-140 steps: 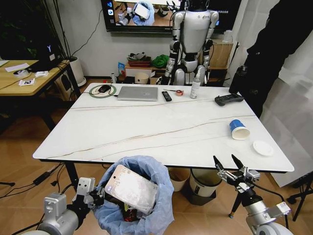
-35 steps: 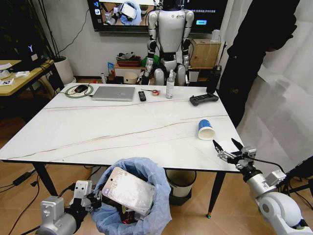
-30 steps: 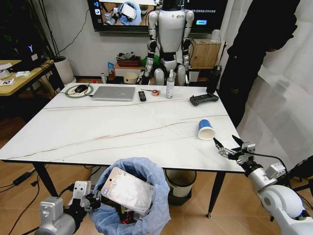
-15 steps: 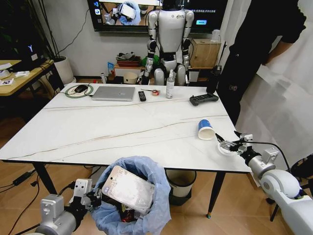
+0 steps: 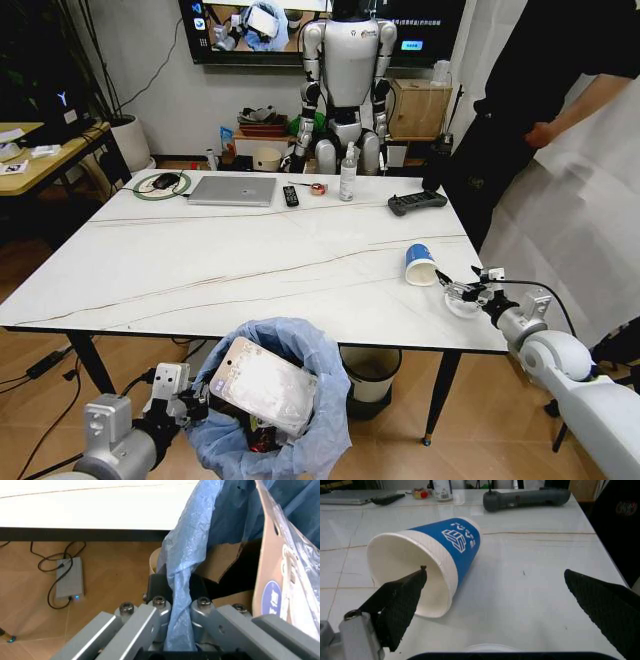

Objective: Pick up the trash bin and place the trash from the table into it.

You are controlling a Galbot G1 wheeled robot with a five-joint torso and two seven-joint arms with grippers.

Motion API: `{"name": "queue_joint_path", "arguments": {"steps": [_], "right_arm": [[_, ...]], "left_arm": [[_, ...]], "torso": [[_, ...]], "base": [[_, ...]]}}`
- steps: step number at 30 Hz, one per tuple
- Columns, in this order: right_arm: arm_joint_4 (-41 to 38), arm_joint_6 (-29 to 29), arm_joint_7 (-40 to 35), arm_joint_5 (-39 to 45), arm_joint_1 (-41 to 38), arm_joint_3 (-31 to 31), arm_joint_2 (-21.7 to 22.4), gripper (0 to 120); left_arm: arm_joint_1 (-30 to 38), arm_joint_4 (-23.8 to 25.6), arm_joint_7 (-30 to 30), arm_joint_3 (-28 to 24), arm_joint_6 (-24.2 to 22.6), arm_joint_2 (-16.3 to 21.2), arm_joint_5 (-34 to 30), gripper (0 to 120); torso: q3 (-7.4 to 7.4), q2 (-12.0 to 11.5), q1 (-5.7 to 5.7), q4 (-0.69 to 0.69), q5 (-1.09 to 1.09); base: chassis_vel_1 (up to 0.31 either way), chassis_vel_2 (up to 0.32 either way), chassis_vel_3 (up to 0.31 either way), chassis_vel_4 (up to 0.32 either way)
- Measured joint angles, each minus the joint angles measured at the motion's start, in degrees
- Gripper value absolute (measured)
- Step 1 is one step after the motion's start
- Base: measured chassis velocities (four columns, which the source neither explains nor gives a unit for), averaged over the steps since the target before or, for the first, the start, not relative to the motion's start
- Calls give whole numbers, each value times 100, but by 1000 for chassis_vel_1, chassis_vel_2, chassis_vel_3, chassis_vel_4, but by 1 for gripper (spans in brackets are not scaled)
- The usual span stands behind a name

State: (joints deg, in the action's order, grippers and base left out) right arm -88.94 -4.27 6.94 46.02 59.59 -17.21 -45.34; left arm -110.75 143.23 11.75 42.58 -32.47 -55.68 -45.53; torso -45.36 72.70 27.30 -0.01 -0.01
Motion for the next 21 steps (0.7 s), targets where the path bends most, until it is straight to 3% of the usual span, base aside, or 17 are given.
{"name": "queue_joint_path", "arguments": {"steps": [21], "right_arm": [[512, 41, 22, -12, -566, 683, -34, 100]], "left_arm": [[-44, 0, 0, 8, 0, -51, 32, 0]], "torso": [[0, 0, 0, 0, 1]], "base": [[0, 0, 0, 0]]}}
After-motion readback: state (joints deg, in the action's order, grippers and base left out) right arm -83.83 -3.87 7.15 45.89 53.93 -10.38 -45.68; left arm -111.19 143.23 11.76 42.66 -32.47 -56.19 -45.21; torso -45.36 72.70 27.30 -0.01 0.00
